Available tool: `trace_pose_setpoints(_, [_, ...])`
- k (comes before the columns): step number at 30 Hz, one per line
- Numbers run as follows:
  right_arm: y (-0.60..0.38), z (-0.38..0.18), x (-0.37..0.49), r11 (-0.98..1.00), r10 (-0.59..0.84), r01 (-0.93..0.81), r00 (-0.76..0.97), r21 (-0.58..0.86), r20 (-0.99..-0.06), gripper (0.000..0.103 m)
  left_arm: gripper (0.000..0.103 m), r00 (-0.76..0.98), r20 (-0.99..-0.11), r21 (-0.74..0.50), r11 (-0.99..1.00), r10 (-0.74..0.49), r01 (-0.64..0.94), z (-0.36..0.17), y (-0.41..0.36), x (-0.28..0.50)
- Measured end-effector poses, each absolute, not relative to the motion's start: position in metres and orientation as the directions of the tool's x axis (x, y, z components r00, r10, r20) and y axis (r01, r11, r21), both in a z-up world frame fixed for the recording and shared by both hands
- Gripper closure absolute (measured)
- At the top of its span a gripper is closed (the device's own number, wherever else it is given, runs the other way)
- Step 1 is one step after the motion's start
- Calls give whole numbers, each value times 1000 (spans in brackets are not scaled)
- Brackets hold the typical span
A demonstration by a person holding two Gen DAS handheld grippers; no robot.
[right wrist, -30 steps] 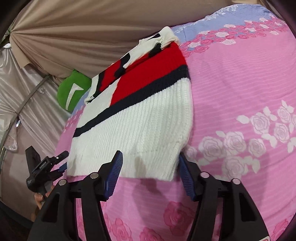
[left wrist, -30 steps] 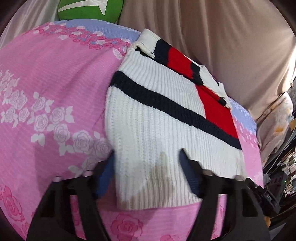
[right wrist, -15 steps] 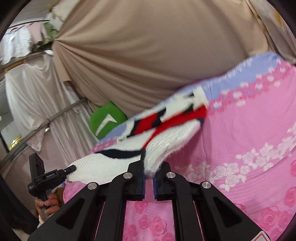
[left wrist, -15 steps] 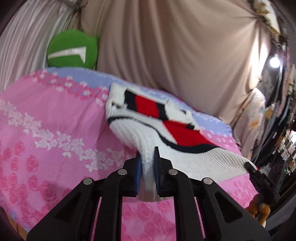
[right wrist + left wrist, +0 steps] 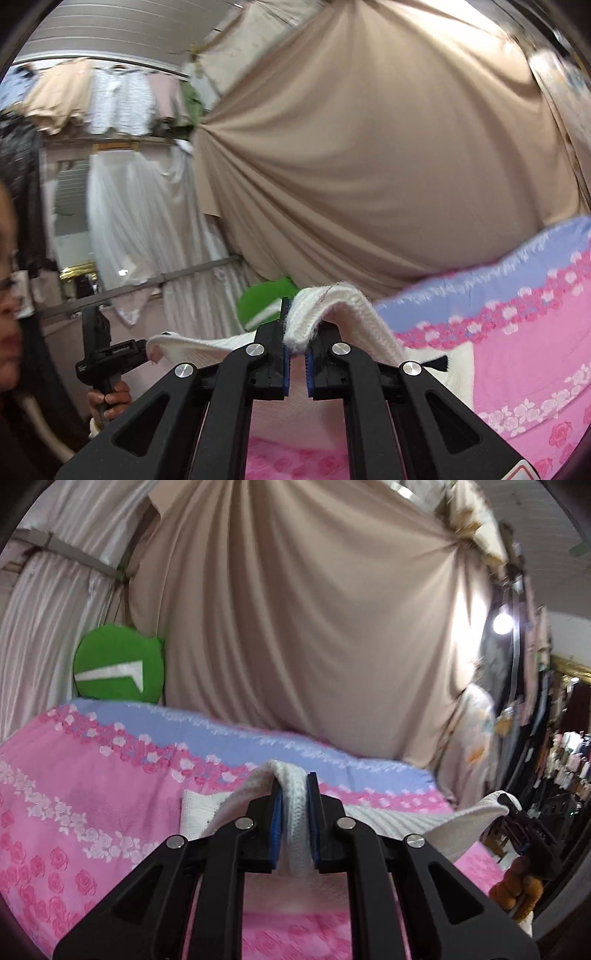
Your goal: Fold small clothes
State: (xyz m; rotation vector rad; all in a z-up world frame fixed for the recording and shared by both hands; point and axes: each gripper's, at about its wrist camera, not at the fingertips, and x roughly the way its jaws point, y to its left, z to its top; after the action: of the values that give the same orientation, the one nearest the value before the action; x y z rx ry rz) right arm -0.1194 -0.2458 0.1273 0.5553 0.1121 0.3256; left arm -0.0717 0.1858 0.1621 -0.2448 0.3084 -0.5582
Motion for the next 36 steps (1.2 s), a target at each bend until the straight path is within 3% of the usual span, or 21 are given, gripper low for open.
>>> trace_pose_setpoints(5, [-277,65,6,768,286,-51,919,638,-271,97,91,768,-495,-258,913,-405,315,106,132,71])
trace_pose_setpoints(8, [-288,27,67,757,279,51,876,652,-393,97,91,720,-606,-233,941,-339,246,65,115,130])
trace_pose_setpoints(11, [-292,-4,107,769,261,132,828,625,-497,97,90,693,-658,-209,956,-294,207,32,107,162])
trace_pose_setpoints(14, [-292,-33,126,770,263,184,781,611,-567,96,85,693,-652,-232,951,-309,205,10,109,173])
trace_pose_setpoints(16, [-292,-35,127,767,279,181,770,616,-574,94,82,721,-613,-244,946,-322,214,6,111,170])
trace_pose_setpoints(19, [-299,-31,115,741,254,175,820,648,-513,90,73,735,-580,-272,934,-351,231,9,114,165])
trace_pose_setpoints(21, [-306,-22,94,719,186,177,883,673,-431,82,57,762,-543,-296,930,-353,220,14,121,161])
trace_pose_setpoints(22, [-309,-16,82,712,141,178,911,679,-387,72,52,785,-521,-302,933,-335,198,18,127,156])
trace_pose_setpoints(23, [-311,-10,67,708,97,184,931,682,-352,70,46,809,-497,-307,936,-315,176,24,134,148])
trace_pose_setpoints(27, [-267,15,35,788,224,55,902,613,-369,74,46,821,-435,-325,915,-370,240,51,151,89])
trace_pose_setpoints(32, [-151,-6,23,803,520,-200,696,561,-495,74,45,685,-596,-205,905,-418,374,28,106,44])
trace_pose_setpoints(35, [-125,-28,19,848,495,-203,636,490,-592,74,46,641,-684,-160,929,-348,334,-7,101,42])
trace_pose_setpoints(36, [-130,-30,16,861,468,-173,636,478,-613,74,53,640,-688,-162,932,-342,323,-13,107,41])
